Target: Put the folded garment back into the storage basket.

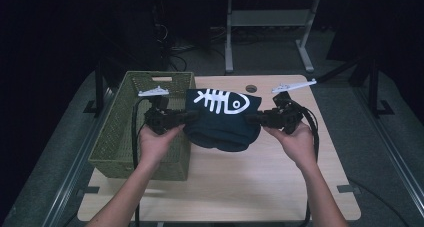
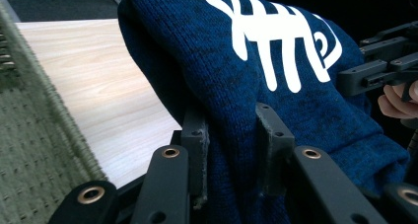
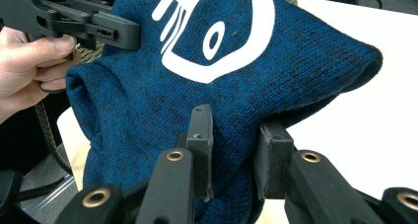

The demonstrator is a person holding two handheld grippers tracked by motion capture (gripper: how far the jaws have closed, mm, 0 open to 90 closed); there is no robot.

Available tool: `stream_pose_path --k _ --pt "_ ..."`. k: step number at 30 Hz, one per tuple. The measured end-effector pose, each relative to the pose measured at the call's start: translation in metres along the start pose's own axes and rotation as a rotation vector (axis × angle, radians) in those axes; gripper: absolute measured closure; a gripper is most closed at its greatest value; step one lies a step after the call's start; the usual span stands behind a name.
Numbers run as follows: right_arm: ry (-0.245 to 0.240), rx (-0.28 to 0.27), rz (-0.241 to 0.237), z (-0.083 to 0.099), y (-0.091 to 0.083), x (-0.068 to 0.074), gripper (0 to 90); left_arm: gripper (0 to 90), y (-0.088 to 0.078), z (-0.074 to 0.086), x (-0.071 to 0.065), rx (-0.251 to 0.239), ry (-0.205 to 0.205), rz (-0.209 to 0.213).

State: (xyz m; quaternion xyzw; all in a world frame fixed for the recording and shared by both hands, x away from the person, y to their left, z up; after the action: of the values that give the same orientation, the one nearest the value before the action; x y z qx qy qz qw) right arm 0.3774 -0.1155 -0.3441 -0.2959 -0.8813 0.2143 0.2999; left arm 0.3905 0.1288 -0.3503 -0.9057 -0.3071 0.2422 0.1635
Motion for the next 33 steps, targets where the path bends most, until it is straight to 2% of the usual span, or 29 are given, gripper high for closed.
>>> stream_pose_path --k 12,21,27,29,33 --pt "-0.012 0.02 -0.011 -0.007 0.014 0.01 71.9 70.5 -0.013 0.003 0.009 -0.014 -0.015 -0.02" --pt "-0.018 0.025 -0.02 -0.012 0.021 0.022 71.9 70.5 -0.03 0.003 0.013 -0.02 -0.007 -0.037" --pt "-0.028 0.029 -0.026 -0.017 0.03 0.03 71.9 70.5 -0.041 0.004 0.019 -0.025 -0.014 -0.052" --pt "-0.046 0.033 -0.029 -0.018 0.033 0.032 71.9 70.5 -0.045 0.005 0.021 -0.029 -0.017 -0.057" --pt "-0.043 0.038 -0.038 -0.021 0.04 0.037 71.9 70.5 -0.052 0.007 0.026 -0.032 -0.025 -0.067"
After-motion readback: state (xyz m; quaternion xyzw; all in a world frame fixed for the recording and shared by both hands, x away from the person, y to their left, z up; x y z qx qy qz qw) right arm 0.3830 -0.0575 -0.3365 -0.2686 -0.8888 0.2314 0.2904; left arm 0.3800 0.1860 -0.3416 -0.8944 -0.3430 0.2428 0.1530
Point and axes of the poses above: each handheld gripper's, and its own axes: y roughly forward along the jaws, z roughly out of its underside, x roughly to its left, the point moved 7 cm from there along y, roughly forward along the jaws, and after that the axes turned 4 degrees about y, right-handed, at the moved point
